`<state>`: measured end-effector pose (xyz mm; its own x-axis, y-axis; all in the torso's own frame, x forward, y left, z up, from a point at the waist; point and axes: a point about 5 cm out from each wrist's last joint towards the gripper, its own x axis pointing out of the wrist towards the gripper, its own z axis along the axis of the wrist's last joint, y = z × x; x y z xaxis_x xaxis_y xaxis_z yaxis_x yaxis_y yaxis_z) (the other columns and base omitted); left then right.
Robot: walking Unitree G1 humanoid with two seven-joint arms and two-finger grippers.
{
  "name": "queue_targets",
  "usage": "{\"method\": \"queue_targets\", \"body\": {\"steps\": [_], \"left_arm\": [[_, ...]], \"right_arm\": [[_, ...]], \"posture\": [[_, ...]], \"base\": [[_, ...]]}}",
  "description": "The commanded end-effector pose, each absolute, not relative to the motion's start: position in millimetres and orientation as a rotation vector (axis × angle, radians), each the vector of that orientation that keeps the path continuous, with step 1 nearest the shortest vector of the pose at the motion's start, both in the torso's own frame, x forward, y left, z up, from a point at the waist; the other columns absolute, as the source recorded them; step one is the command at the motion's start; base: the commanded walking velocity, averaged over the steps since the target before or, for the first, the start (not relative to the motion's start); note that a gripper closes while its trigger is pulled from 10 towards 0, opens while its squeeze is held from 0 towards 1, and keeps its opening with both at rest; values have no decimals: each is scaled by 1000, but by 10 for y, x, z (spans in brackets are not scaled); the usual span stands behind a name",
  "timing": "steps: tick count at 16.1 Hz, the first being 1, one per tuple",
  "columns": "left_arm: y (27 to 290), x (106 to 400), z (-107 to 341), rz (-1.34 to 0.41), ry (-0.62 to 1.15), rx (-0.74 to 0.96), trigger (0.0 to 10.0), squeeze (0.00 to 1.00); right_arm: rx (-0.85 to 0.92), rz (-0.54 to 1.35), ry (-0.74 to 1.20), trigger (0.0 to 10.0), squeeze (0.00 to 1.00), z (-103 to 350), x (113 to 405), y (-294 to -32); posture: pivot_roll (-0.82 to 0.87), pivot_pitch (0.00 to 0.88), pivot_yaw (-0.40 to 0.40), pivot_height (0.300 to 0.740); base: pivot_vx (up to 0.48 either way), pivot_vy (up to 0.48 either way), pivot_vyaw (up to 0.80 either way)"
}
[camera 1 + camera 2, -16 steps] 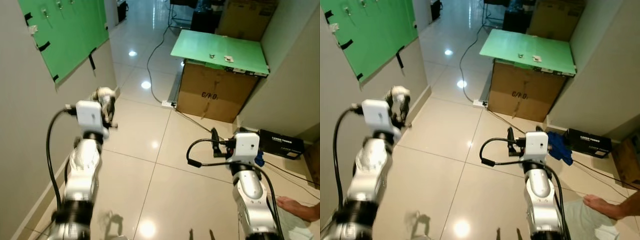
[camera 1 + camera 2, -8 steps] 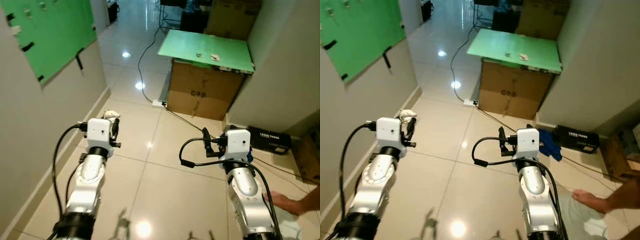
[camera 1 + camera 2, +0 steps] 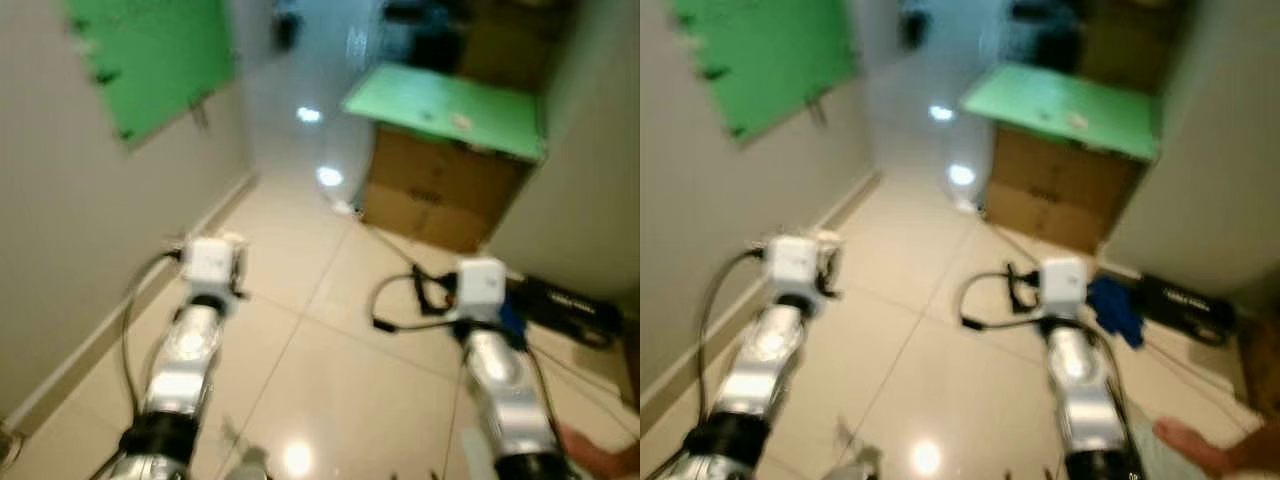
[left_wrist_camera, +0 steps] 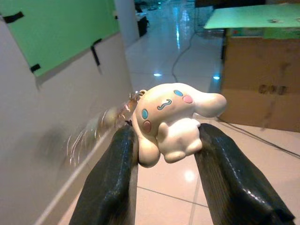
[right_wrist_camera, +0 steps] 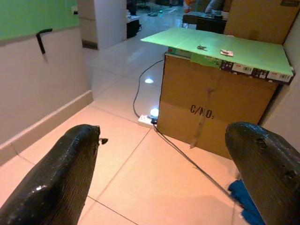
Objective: Hang keys on a hook
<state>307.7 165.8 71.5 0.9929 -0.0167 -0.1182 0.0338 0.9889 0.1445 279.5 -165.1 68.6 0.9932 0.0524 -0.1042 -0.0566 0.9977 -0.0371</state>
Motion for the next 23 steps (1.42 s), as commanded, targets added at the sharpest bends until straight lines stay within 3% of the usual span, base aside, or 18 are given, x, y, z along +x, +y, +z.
{"method": "queue_targets", "body": {"steps": [1, 15, 20, 23], "left_arm": [[1733, 3137, 799, -29, 93, 126, 10000, 0], [1709, 3179, 797, -58, 102, 146, 10000, 0], [1698, 3137, 701, -72, 153, 161, 10000, 0], [1692, 3133, 726, -85, 129, 168, 10000, 0]], "right_arm": [[-31, 82, 91, 10000, 0, 709, 2836, -1568], [-25, 109, 129, 10000, 0, 546, 2866, -1579], [-18, 153, 136, 10000, 0, 538, 2903, -1564], [-17, 165, 135, 10000, 0, 548, 2938, -1551]], "posture": [[33, 0, -11, 740], [34, 0, -7, 740], [42, 0, -17, 740], [48, 0, -17, 740]], "base": [[458, 0, 0], [451, 0, 529], [0, 0, 345], [0, -372, 133]]}}
